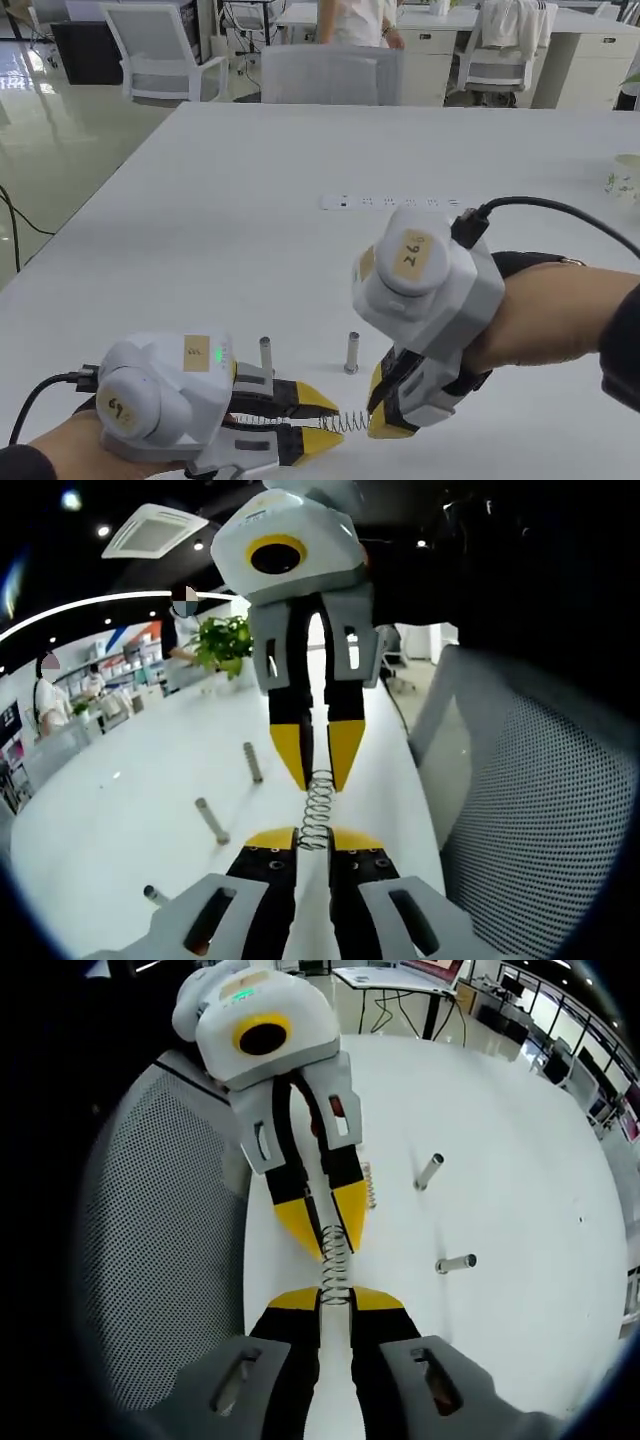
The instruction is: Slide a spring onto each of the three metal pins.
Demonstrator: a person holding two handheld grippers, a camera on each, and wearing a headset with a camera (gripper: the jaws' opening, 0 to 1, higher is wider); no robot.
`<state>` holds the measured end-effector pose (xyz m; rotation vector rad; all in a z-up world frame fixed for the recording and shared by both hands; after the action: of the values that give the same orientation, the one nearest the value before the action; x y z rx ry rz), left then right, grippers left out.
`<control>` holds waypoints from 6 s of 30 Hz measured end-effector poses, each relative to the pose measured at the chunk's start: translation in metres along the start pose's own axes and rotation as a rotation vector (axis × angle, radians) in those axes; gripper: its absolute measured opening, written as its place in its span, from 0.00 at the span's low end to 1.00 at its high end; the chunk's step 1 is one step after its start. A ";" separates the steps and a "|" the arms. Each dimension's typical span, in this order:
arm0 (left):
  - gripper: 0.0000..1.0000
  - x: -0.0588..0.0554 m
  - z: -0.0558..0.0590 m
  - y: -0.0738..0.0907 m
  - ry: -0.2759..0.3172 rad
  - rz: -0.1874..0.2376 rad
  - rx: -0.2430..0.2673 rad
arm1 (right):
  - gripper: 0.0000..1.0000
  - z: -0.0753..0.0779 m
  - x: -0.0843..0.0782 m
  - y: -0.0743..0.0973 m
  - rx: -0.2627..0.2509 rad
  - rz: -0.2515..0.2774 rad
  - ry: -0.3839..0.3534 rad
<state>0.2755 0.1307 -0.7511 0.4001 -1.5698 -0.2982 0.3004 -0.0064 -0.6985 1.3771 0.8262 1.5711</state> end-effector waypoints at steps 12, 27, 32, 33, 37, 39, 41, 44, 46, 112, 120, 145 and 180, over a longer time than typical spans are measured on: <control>0.02 0.000 0.000 -0.001 0.003 -0.005 0.002 | 0.08 0.001 0.015 0.014 -0.016 0.086 -0.012; 0.02 0.001 0.001 -0.003 0.009 0.007 -0.007 | 0.08 -0.001 0.030 0.016 -0.024 0.139 0.003; 0.03 0.001 0.001 -0.002 0.010 0.008 -0.007 | 0.08 -0.001 0.031 0.015 -0.021 0.138 0.000; 0.03 0.001 0.001 -0.002 0.010 0.009 -0.007 | 0.08 -0.001 0.031 0.015 -0.022 0.137 0.001; 0.03 0.001 0.001 -0.003 0.011 0.014 -0.007 | 0.08 -0.001 0.031 0.016 -0.024 0.135 0.000; 0.05 0.001 0.001 -0.003 0.014 0.017 -0.008 | 0.08 0.000 0.030 0.016 -0.027 0.132 0.000; 0.07 0.001 0.000 -0.003 0.019 0.023 -0.006 | 0.08 0.000 0.030 0.015 -0.028 0.128 0.000; 0.10 0.000 0.000 -0.002 0.031 0.024 0.001 | 0.08 0.001 0.028 0.016 -0.031 0.126 -0.003; 0.12 0.000 -0.001 -0.001 0.035 0.029 0.007 | 0.08 0.002 0.027 0.016 -0.034 0.123 -0.005; 0.63 -0.044 0.005 0.059 0.244 0.120 0.326 | 0.08 0.075 0.010 0.020 -0.240 0.093 -0.094; 0.68 -0.044 0.003 0.061 0.241 0.127 0.339 | 0.08 0.080 0.011 0.010 -0.243 0.095 -0.108; 0.70 -0.045 0.004 0.065 0.247 0.115 0.353 | 0.08 0.085 0.009 -0.009 -0.225 0.072 -0.114; 0.69 -0.046 0.004 0.065 0.244 0.101 0.354 | 0.08 0.082 -0.008 -0.055 -0.207 0.011 -0.160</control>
<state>0.2672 0.2088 -0.7654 0.6049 -1.3956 0.1076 0.3906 0.0036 -0.7368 1.3377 0.5447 1.4884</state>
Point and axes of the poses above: the centre of the closed fingertips' face, and the gripper's own axes: y roughly backward along the fingers, z roughly to its right, x roughly out of its top, the point moved 10 cm from there along y, roughly backward along the fingers, and after that the axes turned 13 degrees about -x, right-handed, at the moved point
